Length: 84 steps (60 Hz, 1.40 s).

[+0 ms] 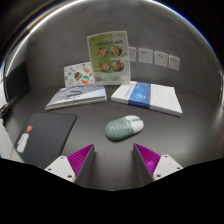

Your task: Arrange mouse

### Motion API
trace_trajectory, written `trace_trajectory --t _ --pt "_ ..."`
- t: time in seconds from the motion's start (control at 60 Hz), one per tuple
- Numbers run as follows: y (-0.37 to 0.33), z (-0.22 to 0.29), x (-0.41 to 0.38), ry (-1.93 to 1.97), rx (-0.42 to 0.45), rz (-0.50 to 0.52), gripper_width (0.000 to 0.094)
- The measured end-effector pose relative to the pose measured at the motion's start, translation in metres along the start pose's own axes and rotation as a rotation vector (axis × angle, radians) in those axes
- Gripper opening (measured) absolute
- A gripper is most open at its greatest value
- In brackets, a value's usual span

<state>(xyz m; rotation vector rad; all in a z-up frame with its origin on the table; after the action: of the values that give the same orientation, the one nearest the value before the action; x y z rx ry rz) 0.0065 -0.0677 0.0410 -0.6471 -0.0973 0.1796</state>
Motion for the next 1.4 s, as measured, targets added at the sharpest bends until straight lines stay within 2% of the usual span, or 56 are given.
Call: trace_trajectory --t 0.167,0.317,0.333,0.35,0.417,0.567,0.717,0.917,0.983,1.033,1.083,1.133,1.267,1.4 --pt "0.040 0.033 0.002 0.075 -0.017 -0.098 0.0821" --pt "0.073 0.059 0.010 0.125 0.006 -0.166 0.0815" --pt "0.076 0.061 0.011 0.132 0.008 -0.176 0.0851" --pt "0.078 0.063 0.012 0.142 0.013 -0.187 0.0834" --pt "0.085 0.067 0.013 0.166 0.017 -0.232 0.0568" --pt "0.081 0.067 0.010 0.229 -0.013 -0.253 0.0452" --pt "0.042 0.069 0.009 0.198 0.007 -0.278 0.0434" --pt "-0.042 0.123 -0.051 0.105 0.206 -0.189 0.0433" --pt "-0.059 0.137 -0.100 0.075 0.272 -0.106 0.0430" --pt "-0.063 0.138 -0.146 0.072 0.286 -0.002 0.0429" --pt "-0.061 0.134 -0.194 0.065 0.278 0.099 0.0430" --pt "-0.053 0.123 -0.235 0.046 0.244 0.138 0.0430" --pt "-0.013 0.075 -0.289 -0.068 0.135 0.086 0.0432" --pt "0.018 0.044 -0.300 -0.055 0.027 0.020 0.0437"
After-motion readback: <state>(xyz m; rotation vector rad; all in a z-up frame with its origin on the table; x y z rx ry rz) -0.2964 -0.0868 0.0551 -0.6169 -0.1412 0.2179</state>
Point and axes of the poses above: the point between the fingertips, and its own axes, seen from behind it with the camera up: x to the right, z up, y forward, the way the camera looks, the point moved 9 cm from there along -y, backward, against the way the camera looks, and after that the axes turned 4 degrees about -y, right-handed, at the moved point
